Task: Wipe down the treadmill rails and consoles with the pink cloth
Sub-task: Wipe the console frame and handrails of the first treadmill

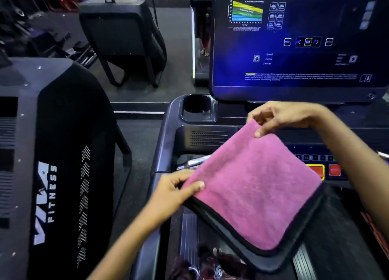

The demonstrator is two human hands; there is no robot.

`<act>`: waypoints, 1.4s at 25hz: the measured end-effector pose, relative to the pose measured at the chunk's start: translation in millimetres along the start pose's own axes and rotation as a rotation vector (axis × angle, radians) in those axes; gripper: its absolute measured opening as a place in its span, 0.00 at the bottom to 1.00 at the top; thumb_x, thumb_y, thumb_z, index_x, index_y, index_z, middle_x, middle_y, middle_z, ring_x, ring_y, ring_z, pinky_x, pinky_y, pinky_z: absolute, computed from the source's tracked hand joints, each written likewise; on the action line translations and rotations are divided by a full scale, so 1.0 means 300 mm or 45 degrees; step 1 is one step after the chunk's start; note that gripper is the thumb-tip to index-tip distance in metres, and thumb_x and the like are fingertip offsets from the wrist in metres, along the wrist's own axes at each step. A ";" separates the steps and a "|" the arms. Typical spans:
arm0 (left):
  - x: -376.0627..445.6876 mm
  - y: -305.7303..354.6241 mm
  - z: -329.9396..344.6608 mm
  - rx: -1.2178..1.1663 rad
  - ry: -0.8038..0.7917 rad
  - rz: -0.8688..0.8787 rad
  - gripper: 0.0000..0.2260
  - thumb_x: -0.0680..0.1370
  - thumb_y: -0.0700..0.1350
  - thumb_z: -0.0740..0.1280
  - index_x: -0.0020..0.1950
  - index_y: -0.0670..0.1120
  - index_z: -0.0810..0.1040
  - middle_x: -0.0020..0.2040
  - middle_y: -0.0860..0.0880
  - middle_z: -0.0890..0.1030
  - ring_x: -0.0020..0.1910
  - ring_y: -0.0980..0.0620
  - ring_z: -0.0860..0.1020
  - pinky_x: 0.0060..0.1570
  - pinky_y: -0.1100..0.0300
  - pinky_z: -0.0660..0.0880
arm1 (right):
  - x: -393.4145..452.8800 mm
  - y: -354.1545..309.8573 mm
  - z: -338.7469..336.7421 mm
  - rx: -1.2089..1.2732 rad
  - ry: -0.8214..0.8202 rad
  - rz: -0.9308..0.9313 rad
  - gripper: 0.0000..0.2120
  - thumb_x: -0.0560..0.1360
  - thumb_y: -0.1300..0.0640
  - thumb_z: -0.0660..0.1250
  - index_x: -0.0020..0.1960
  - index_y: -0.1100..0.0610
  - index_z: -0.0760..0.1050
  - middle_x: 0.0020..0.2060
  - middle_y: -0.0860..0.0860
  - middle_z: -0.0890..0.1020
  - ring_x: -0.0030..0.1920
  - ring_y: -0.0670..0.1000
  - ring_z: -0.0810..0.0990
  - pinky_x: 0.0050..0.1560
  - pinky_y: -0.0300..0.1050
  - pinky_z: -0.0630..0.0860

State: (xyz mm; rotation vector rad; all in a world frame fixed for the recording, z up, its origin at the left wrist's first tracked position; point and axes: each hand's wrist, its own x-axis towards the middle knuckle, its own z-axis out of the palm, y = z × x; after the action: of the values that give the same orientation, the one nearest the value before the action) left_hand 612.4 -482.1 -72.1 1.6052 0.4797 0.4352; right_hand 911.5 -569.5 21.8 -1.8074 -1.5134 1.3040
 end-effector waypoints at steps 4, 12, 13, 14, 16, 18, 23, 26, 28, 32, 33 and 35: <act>-0.007 -0.186 0.100 0.086 0.328 -0.389 0.08 0.70 0.36 0.73 0.35 0.48 0.83 0.36 0.48 0.82 0.36 0.53 0.76 0.41 0.57 0.75 | 0.222 0.046 0.089 -0.654 0.011 0.121 0.07 0.70 0.63 0.72 0.42 0.59 0.74 0.32 0.50 0.74 0.37 0.49 0.72 0.38 0.42 0.67; 0.078 -0.218 0.129 0.352 0.472 -0.541 0.05 0.73 0.42 0.71 0.39 0.45 0.77 0.34 0.48 0.77 0.33 0.51 0.71 0.33 0.62 0.65 | 0.425 -0.001 0.306 -1.342 0.629 0.084 0.09 0.73 0.60 0.61 0.49 0.51 0.76 0.52 0.52 0.79 0.53 0.58 0.78 0.43 0.46 0.68; 0.086 -0.219 0.133 0.383 0.475 -0.554 0.04 0.74 0.42 0.70 0.42 0.43 0.78 0.36 0.48 0.77 0.35 0.51 0.72 0.34 0.61 0.64 | 0.444 0.001 0.343 -1.299 0.689 0.134 0.10 0.75 0.61 0.58 0.53 0.54 0.75 0.53 0.54 0.77 0.53 0.59 0.78 0.43 0.47 0.68; 0.090 -0.220 0.137 0.438 0.467 -0.564 0.05 0.74 0.42 0.69 0.46 0.41 0.77 0.38 0.46 0.77 0.37 0.50 0.73 0.35 0.61 0.64 | 0.459 0.004 0.383 -1.235 0.749 0.203 0.11 0.77 0.61 0.55 0.56 0.56 0.72 0.54 0.56 0.76 0.53 0.60 0.78 0.43 0.48 0.68; 0.094 -0.224 0.142 0.539 0.416 -0.569 0.08 0.76 0.42 0.67 0.49 0.38 0.75 0.45 0.43 0.79 0.43 0.47 0.75 0.38 0.61 0.64 | 0.475 0.030 0.465 -1.114 0.851 0.320 0.14 0.79 0.63 0.50 0.63 0.59 0.66 0.55 0.58 0.74 0.54 0.59 0.76 0.46 0.48 0.69; 0.101 -0.227 0.139 0.630 0.360 -0.576 0.09 0.76 0.42 0.66 0.52 0.37 0.74 0.51 0.40 0.79 0.51 0.44 0.76 0.43 0.61 0.65 | 0.461 0.068 0.526 -0.983 0.936 0.310 0.22 0.79 0.59 0.52 0.73 0.59 0.56 0.56 0.57 0.75 0.56 0.58 0.72 0.54 0.48 0.65; 0.119 -0.205 0.112 0.856 0.085 -0.657 0.15 0.77 0.40 0.62 0.63 0.39 0.69 0.60 0.39 0.76 0.60 0.40 0.74 0.55 0.55 0.71 | 0.432 0.096 0.587 -1.152 0.899 0.559 0.36 0.71 0.30 0.51 0.66 0.55 0.71 0.67 0.61 0.70 0.71 0.67 0.57 0.65 0.69 0.36; 0.122 -0.129 0.055 1.109 0.170 -0.564 0.11 0.77 0.43 0.59 0.57 0.41 0.74 0.56 0.38 0.79 0.56 0.37 0.76 0.50 0.51 0.72 | 0.466 0.072 0.585 -1.137 0.851 0.592 0.29 0.71 0.34 0.54 0.60 0.53 0.74 0.60 0.60 0.74 0.65 0.65 0.63 0.66 0.70 0.46; 0.147 -0.089 0.000 1.179 0.432 -0.348 0.10 0.77 0.41 0.58 0.54 0.43 0.77 0.54 0.40 0.80 0.54 0.38 0.77 0.49 0.51 0.72 | 0.459 0.083 0.602 -1.203 0.894 0.430 0.27 0.70 0.36 0.54 0.56 0.53 0.76 0.53 0.57 0.78 0.58 0.62 0.69 0.64 0.66 0.53; 0.303 -0.149 -0.118 1.102 0.541 -0.003 0.13 0.76 0.35 0.58 0.58 0.39 0.75 0.61 0.42 0.76 0.60 0.42 0.74 0.57 0.51 0.68 | 0.377 0.206 0.603 -1.430 0.881 -0.155 0.32 0.62 0.39 0.56 0.62 0.51 0.75 0.55 0.53 0.80 0.56 0.63 0.75 0.59 0.61 0.59; 0.334 -0.185 -0.142 1.154 0.488 -0.012 0.14 0.77 0.35 0.58 0.61 0.38 0.73 0.65 0.42 0.73 0.64 0.43 0.71 0.61 0.50 0.66 | 0.358 0.235 0.576 -1.495 0.840 -0.244 0.33 0.62 0.39 0.56 0.64 0.49 0.74 0.57 0.52 0.79 0.57 0.63 0.75 0.59 0.60 0.59; 0.363 -0.244 -0.168 1.183 0.431 -0.074 0.16 0.78 0.38 0.58 0.66 0.38 0.70 0.70 0.42 0.67 0.70 0.45 0.65 0.67 0.50 0.62 | 0.340 0.256 0.539 -1.531 0.819 -0.195 0.34 0.61 0.38 0.57 0.65 0.47 0.73 0.63 0.55 0.76 0.59 0.65 0.74 0.60 0.64 0.61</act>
State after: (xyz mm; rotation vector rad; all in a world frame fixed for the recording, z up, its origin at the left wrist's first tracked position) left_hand 672.6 -375.3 -141.1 2.4070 1.0914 0.4707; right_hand 806.7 -534.9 -152.1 -2.2894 -2.0865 -0.4665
